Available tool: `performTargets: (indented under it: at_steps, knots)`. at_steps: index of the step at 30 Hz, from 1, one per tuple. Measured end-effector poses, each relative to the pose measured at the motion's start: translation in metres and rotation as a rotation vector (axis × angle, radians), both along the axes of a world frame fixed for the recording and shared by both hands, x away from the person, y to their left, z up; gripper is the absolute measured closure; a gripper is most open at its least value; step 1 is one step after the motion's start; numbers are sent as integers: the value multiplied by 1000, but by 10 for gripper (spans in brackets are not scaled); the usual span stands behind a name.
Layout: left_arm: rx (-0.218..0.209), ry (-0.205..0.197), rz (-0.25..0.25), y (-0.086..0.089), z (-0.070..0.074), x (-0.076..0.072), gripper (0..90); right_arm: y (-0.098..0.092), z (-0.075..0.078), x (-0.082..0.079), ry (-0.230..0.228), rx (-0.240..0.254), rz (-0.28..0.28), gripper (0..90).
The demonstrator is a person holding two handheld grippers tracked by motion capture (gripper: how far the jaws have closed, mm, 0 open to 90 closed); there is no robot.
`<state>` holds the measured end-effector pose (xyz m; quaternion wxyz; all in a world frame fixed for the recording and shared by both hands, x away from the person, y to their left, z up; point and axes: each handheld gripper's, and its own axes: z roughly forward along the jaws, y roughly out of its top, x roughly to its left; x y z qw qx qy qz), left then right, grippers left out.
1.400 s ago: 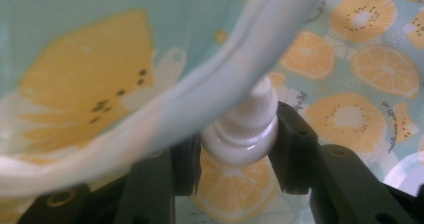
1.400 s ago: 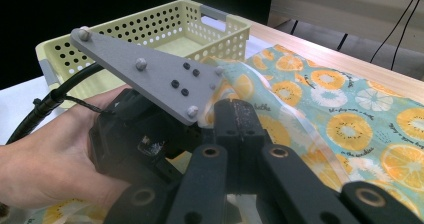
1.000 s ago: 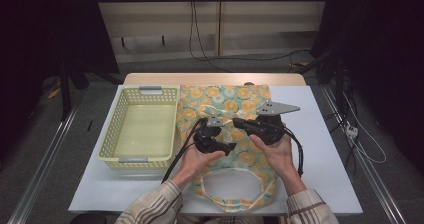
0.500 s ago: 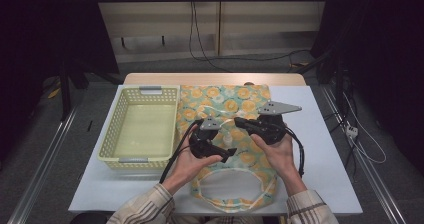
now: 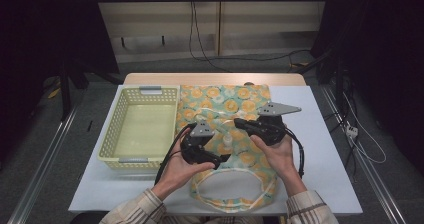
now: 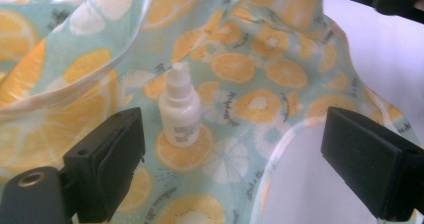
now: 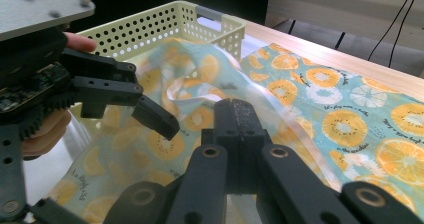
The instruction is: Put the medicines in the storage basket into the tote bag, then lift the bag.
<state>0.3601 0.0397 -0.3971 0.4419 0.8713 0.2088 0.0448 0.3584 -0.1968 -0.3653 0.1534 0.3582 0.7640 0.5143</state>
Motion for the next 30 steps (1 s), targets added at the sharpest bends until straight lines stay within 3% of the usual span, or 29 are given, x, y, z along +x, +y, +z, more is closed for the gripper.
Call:
performTargets:
  at_steps: [3,4,10,15,16,17,21,22,23,25,30]
  knots:
    - [20,-2,-12,2,0,-4,100,1,-2,0,8,2,2,900]
    - [39,-19,0,3,0,-6,104,1,-3,0,10,2,3,900]
    - [21,-8,-21,9,-6,-12,122,0,-4,-1,10,0,2,900]
    - [37,4,-41,11,-14,-18,139,1,-5,-2,15,-3,3,900]
    - [54,-13,-29,11,-15,-20,136,1,-5,-2,15,-4,3,900]
    - [44,-6,-46,11,-18,-20,134,1,-6,-2,16,-4,3,900]
    - [91,-3,-70,9,-29,-23,142,0,-6,-1,17,-7,1,900]
    - [94,11,-83,9,-31,-24,151,0,-6,-1,17,-9,2,900]
    - [126,-11,-79,8,-32,-26,163,0,-6,0,16,-10,1,900]
    - [101,-1,-107,7,-36,-26,230,0,-6,0,18,-7,-5,900]
    - [143,32,-127,3,-43,-25,288,-1,-6,1,19,-10,-9,900]
